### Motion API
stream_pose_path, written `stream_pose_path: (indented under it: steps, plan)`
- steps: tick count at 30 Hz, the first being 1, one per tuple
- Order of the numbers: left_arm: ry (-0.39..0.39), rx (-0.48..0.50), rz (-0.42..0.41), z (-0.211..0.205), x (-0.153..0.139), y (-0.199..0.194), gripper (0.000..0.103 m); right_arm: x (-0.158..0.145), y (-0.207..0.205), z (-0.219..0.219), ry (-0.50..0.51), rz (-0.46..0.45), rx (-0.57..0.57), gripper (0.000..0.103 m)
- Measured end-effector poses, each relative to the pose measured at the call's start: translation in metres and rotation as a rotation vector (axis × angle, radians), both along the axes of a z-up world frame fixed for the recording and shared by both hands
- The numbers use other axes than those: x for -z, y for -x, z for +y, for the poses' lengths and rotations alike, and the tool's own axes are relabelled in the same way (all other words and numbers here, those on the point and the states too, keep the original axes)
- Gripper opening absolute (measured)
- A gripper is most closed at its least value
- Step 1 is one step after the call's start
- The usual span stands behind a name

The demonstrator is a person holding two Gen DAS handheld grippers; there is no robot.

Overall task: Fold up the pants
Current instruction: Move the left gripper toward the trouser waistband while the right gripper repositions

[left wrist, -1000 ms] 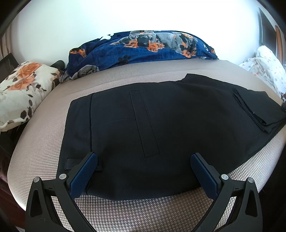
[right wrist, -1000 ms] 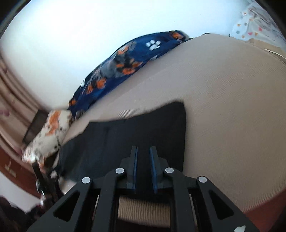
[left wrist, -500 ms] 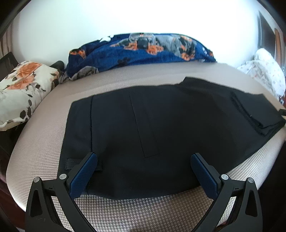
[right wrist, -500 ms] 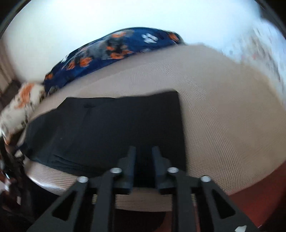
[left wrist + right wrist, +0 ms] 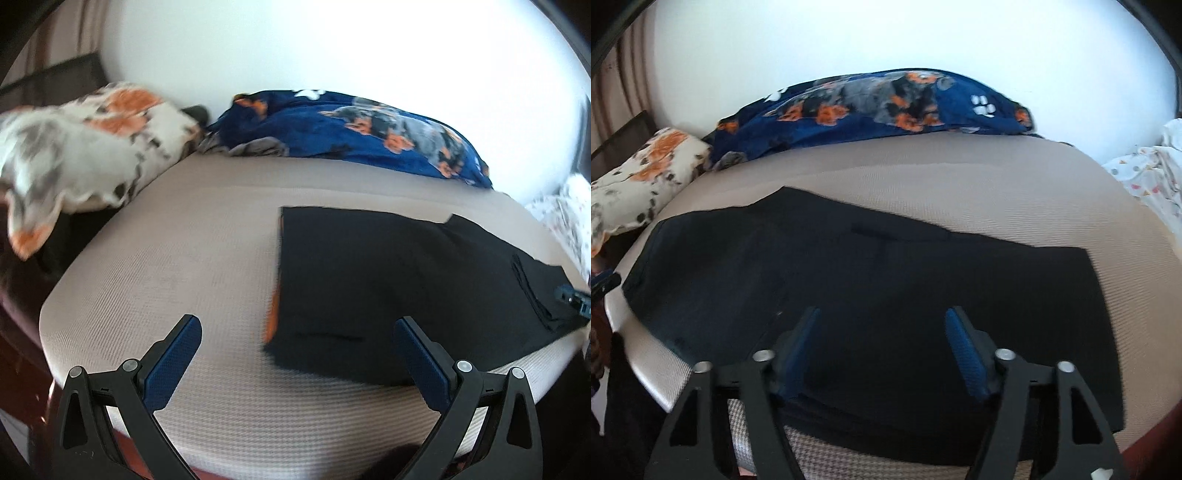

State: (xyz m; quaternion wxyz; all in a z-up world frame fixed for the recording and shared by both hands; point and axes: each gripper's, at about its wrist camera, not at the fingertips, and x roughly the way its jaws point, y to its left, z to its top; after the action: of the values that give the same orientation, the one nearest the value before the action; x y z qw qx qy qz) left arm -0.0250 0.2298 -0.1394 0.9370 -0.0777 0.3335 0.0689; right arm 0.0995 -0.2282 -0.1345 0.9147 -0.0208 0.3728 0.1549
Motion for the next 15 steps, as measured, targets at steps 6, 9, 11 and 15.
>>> stream_pose_path:
  steps: [6,9,11,15]
  plan:
    - [0.103,0.026,0.021,0.015,0.013,0.007,0.102,-0.01,0.018,0.01,-0.061,-0.022,-0.13,0.019]
    - [0.123,0.028,0.024,0.016,0.014,0.008,0.102,-0.011,0.035,0.026,-0.036,-0.015,-0.232,0.019]
    - [0.131,0.031,0.023,0.016,0.014,0.006,0.102,-0.007,0.042,0.037,0.012,-0.008,-0.275,0.019]
    - [0.128,0.041,0.025,0.013,0.014,0.002,0.102,-0.002,0.05,0.053,0.12,-0.022,-0.311,0.019]
